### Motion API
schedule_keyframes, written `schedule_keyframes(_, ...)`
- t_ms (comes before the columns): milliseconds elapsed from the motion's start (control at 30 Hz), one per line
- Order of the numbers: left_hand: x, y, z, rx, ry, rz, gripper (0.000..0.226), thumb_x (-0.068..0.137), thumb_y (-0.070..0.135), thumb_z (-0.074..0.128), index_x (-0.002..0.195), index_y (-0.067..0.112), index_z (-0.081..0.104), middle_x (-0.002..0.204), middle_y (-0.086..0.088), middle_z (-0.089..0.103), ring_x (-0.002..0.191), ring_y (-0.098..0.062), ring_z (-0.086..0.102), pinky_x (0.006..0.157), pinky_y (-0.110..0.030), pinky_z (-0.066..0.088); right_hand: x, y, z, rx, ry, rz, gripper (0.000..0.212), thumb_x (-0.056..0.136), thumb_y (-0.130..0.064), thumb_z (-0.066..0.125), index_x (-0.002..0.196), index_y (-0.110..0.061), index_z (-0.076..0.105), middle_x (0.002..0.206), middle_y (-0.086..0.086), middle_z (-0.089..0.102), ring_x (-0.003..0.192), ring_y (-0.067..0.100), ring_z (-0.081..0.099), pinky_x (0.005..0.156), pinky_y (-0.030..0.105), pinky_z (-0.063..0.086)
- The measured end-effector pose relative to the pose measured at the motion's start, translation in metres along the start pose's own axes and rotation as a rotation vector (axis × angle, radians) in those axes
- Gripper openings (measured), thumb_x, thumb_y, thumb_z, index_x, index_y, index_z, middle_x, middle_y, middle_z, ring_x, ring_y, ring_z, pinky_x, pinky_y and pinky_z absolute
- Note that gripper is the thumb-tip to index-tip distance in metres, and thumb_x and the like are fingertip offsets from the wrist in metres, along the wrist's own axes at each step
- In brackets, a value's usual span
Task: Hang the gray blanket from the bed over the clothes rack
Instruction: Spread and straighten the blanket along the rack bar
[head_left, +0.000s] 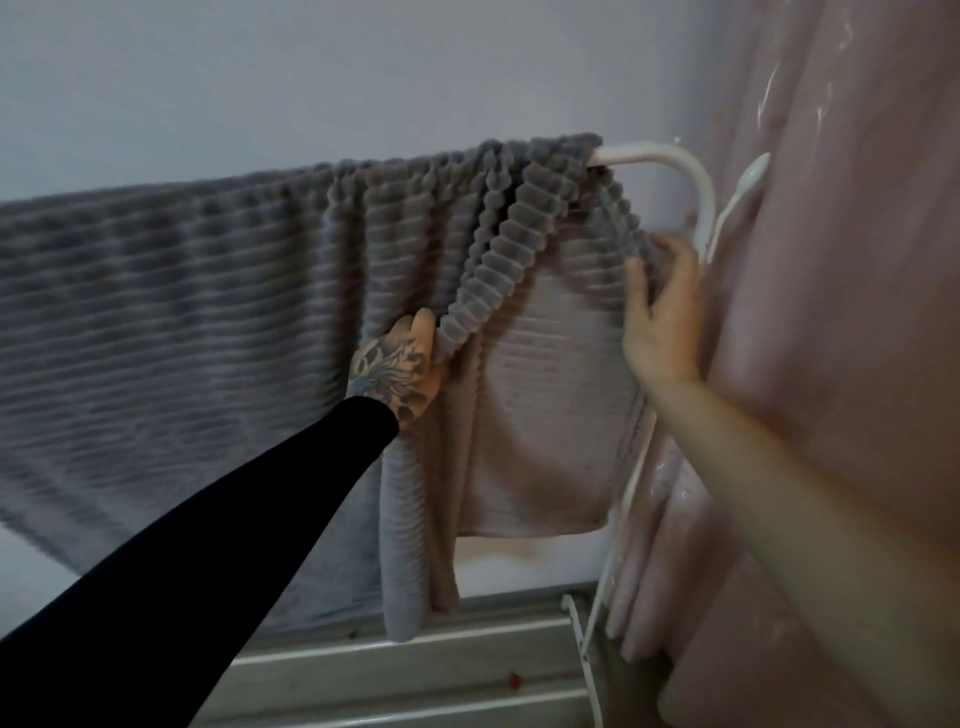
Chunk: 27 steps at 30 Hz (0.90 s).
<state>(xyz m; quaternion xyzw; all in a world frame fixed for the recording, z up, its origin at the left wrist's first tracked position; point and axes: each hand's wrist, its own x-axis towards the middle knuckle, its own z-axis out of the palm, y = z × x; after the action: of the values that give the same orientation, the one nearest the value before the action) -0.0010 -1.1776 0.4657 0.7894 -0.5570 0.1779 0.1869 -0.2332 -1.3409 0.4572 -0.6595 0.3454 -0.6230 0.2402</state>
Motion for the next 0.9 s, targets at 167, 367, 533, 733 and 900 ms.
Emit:
schedule_keyframes(167, 0.005, 0.030, -0.001, -0.075, 0.002, 0.121, 0.047, 0.087, 0.031, 0.064, 0.127, 0.011, 0.050, 0.128, -0.016, 0.057, 0.091, -0.044, 0.068, 0.072, -0.050, 0.058, -0.045, 0.020, 0.009, 0.138, -0.545, 0.138, 0.063, 0.087, -0.016, 0.086, 0.143, -0.015, 0.056, 0.131, -0.012, 0.067, 0.115, -0.008, 0.065, 0.095, 0.006, 0.047)
schedule_keyframes(367, 0.004, 0.038, 0.007, -0.040, -0.165, 0.105, 0.060, 0.078, 0.014, 0.070, 0.131, 0.011, 0.043, 0.131, -0.014, 0.049, 0.107, -0.041, 0.065, 0.081, -0.042, 0.055, -0.070, 0.065, 0.014, -0.338, -0.765, 0.292, 0.035, 0.103, -0.033, 0.067, 0.125, -0.007, 0.072, 0.101, 0.012, 0.072, 0.103, 0.033, 0.071, 0.074, 0.025, 0.043)
schedule_keyframes(533, -0.001, 0.033, 0.018, -0.057, -0.288, 0.061, 0.068, 0.085, 0.017, 0.068, 0.147, 0.010, 0.041, 0.147, -0.014, 0.048, 0.128, -0.038, 0.057, 0.098, -0.036, 0.051, -0.065, 0.072, 0.017, -0.268, -0.842, 0.379, 0.040, 0.103, -0.029, 0.066, 0.135, -0.005, 0.066, 0.127, 0.016, 0.072, 0.118, 0.032, 0.067, 0.100, 0.039, 0.055)
schedule_keyframes(733, -0.020, 0.016, 0.032, 0.040, -0.667, -0.026, 0.049, 0.104, 0.019, 0.055, 0.150, 0.006, 0.047, 0.157, -0.018, 0.048, 0.143, -0.034, 0.047, 0.115, -0.036, 0.040, -0.086, 0.102, 0.011, -0.489, -0.847, 0.394, 0.035, 0.109, -0.024, 0.054, 0.134, 0.000, 0.061, 0.124, 0.025, 0.070, 0.110, 0.038, 0.067, 0.076, 0.023, 0.039)
schedule_keyframes(900, -0.015, 0.027, 0.008, 0.172, -0.063, 0.135, 0.032, 0.084, 0.035, 0.062, 0.111, 0.019, 0.064, 0.116, -0.004, 0.066, 0.104, -0.034, 0.064, 0.087, -0.042, 0.044, -0.105, 0.118, 0.000, -0.657, -0.954, 0.397, 0.029, 0.102, -0.014, 0.060, 0.125, 0.002, 0.064, 0.114, 0.025, 0.073, 0.101, 0.039, 0.071, 0.071, 0.031, 0.047)
